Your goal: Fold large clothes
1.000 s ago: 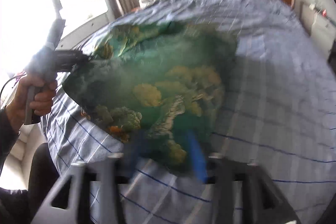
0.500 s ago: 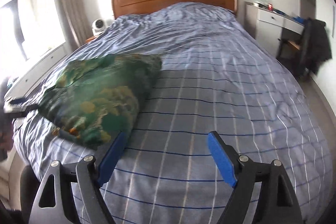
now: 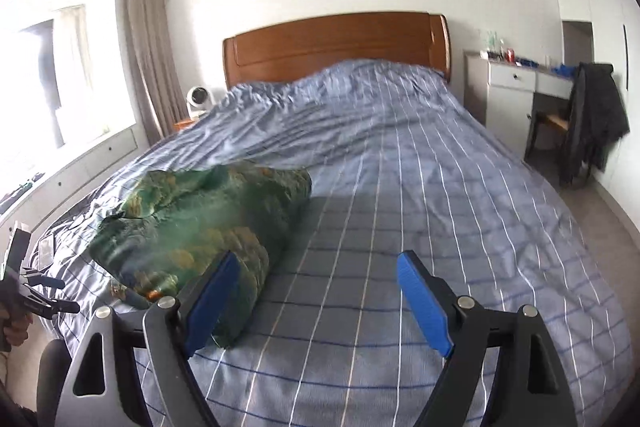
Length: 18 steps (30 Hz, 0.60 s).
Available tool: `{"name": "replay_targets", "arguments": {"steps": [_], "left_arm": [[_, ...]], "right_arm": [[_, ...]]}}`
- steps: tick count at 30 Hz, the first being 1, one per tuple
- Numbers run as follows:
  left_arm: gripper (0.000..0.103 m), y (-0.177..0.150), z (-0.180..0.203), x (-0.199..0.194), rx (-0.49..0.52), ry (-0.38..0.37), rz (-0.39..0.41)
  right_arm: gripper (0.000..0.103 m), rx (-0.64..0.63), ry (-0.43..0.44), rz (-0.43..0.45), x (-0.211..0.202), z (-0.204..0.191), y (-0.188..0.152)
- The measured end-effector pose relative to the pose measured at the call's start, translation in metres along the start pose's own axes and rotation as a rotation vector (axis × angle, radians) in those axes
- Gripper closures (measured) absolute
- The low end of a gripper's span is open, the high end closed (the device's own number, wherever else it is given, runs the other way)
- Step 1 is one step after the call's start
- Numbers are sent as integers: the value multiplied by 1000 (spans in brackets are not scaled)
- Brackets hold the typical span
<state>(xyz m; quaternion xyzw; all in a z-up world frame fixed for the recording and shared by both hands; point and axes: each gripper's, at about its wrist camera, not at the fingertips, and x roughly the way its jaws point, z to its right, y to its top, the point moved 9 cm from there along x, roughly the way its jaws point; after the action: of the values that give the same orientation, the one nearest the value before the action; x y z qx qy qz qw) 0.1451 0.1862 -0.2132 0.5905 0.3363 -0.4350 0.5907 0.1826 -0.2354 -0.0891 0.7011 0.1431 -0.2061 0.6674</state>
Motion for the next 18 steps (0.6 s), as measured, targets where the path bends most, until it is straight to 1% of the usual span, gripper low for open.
{"name": "replay_targets", "arguments": {"steps": [3,7,9,10,12,14,17,18], "left_arm": [[1,3,-4,-7,-45,-30,34],[1,8,-2,-13,-69,-82,57],[2,17,-2,-20,-89,-145,77],[2,29,-6,-28,-117,-188,106],[2,51,-15,-39,-167,-240,147],[2,84,-22,-49,-221,-327,179],[2,127,-16,-43,-238,-422,166],[1,138,-13,-37,-239,-438,158]], "right_arm": [[19,-25,2,-3,2,-5,0],[19,-44,25,-9,5,-13,-5],[19,-61,47,-31,9,-19,-11],[18,-61,55,-55,13,-20,-16],[18,-50,67,-111,20,-21,-26],[18,-29,87,-156,25,-21,-33],[18,20,157,-193,29,-27,-37],[18,43,188,-209,32,-30,-36]]}}
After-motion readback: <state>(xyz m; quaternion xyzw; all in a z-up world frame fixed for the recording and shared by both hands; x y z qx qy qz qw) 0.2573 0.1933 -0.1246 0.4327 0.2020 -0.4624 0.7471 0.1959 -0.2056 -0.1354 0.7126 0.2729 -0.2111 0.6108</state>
